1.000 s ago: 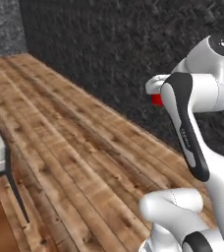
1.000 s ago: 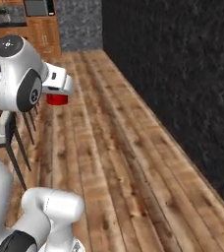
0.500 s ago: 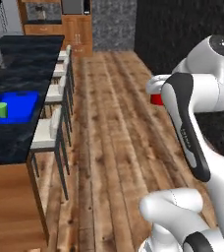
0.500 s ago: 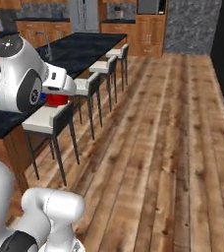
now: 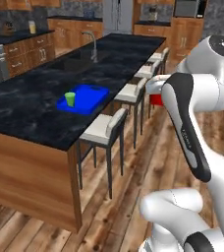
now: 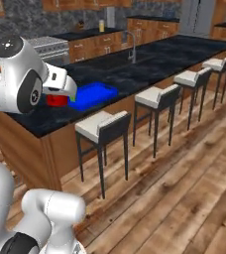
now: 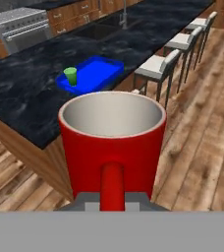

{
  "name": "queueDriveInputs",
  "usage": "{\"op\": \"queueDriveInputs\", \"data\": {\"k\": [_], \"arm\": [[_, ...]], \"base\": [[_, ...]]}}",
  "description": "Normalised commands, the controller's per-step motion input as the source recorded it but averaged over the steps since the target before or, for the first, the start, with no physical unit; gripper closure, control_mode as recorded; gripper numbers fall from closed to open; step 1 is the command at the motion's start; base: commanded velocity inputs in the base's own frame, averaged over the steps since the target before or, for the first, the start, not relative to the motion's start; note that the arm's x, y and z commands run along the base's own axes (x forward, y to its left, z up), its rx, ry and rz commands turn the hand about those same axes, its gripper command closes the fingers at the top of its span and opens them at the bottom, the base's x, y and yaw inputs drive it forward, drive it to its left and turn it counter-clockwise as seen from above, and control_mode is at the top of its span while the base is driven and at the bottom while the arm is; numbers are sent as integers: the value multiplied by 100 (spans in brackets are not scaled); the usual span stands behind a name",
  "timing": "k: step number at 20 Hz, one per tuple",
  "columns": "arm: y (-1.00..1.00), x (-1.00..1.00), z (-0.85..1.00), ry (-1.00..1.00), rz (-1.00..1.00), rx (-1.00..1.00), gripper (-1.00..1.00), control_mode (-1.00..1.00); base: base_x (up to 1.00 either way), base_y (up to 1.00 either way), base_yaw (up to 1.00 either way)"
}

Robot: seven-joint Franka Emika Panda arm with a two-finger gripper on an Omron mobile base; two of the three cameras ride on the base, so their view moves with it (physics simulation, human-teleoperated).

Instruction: There is a tray on the dining counter. Grab the cup, mug, and pitcher and place them on the tray. The pitcher may be placed next to the tray if it cannot fit the tray.

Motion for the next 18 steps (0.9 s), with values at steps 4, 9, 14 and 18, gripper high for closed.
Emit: {"op": "queueDriveInputs", "data": {"k": [4, 9, 14, 18], "arm": [[0, 0, 0, 0, 0, 0, 100, 100], [0, 0, 0, 0, 0, 0, 100, 100], [0, 0, 0, 0, 0, 0, 100, 100], [0, 0, 0, 0, 0, 0, 100, 100]], "base": [[63, -52, 73], [64, -57, 73], [52, -67, 71], [23, -84, 57]]}}
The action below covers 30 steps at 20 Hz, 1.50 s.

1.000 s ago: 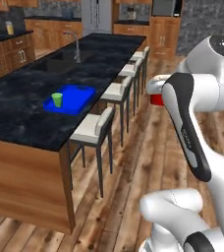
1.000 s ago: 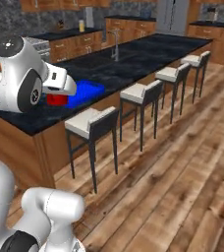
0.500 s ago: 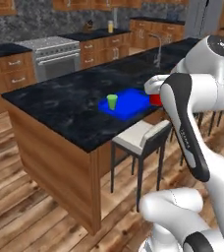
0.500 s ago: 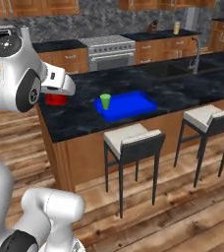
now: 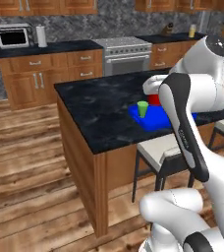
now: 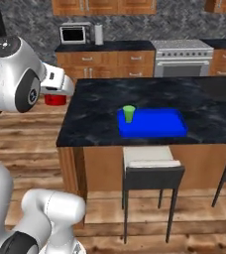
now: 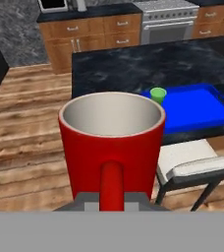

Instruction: There is a tray on the dining counter. Grab the cup, mug, and pitcher and place them on the tray. The pitcher may be placed next to the tray if it cannot fit the tray.

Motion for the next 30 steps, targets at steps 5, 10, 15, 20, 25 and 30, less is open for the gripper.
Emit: {"op": "queueDriveInputs", "data": {"k": [5, 10, 15, 20, 25, 30], "arm": [[0, 0, 0, 0, 0, 0, 100, 100], [0, 0, 0, 0, 0, 0, 100, 100], [0, 0, 0, 0, 0, 0, 100, 100], [0, 0, 0, 0, 0, 0, 100, 100], [0, 0, 0, 0, 0, 0, 100, 100], [0, 0, 0, 0, 0, 0, 100, 100]], "base": [[8, -95, 46], [12, -81, 29], [31, -71, 10], [68, -31, 0], [69, -37, 0], [52, -48, 0]]}}
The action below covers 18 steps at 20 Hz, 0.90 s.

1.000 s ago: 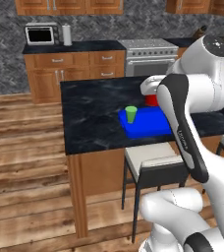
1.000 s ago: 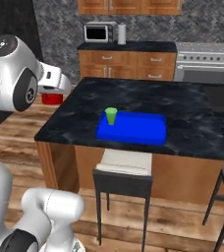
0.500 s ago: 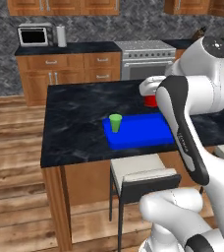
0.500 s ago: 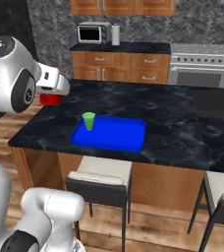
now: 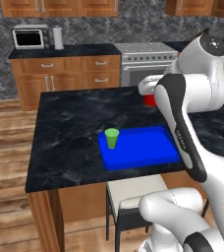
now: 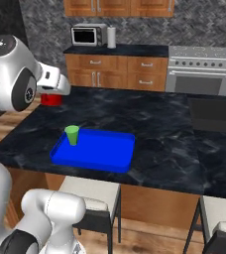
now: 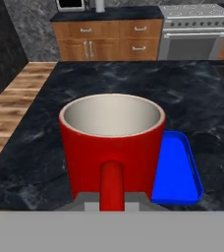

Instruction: There is a tray on the dining counter. Grab the cup, mug, and pitcher and place them on the tray. The pitcher may be placed next to the tray if it cannot fit the tray.

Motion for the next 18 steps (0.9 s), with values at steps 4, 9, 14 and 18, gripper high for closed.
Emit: {"op": "queueDriveInputs", "data": {"k": [4, 9, 14, 18], "arm": [[-9, 8, -14, 1, 0, 0, 100, -100], [-33, 25, -82, 10, 2, 0, 100, -100], [-22, 14, -99, 3, 10, 0, 100, -100], [-19, 18, -66, 0, 32, 0, 100, -100]], "base": [[26, -27, 0], [0, 0, 0], [0, 0, 0], [0, 0, 0]]}}
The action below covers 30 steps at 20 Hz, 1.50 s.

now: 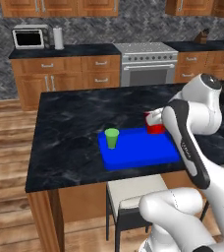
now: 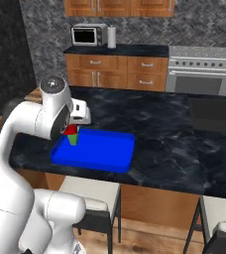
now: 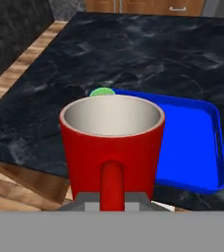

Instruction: There is a tray on the dining counter. Grab the cup, mug, and pitcher and place them on the tray. The pitcher may be placed next to the tray if it cannot fit the tray.

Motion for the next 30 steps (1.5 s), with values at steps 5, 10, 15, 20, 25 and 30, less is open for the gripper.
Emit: {"op": "queueDriveInputs", "data": {"k": [5, 10, 15, 20, 25, 30], "arm": [[-14, 22, -43, 0, 45, 0, 100, -100], [0, 13, -40, 0, 40, 0, 100, -100], [0, 26, -31, 0, 28, 0, 100, -100], [0, 31, -34, 0, 18, 0, 100, -100], [0, 30, -35, 0, 12, 5, 100, -100], [0, 46, -36, 0, 5, 11, 100, -100]], "base": [[0, 0, 0], [0, 0, 0], [0, 0, 0], [0, 0, 0], [0, 0, 0], [0, 0, 0]]}}
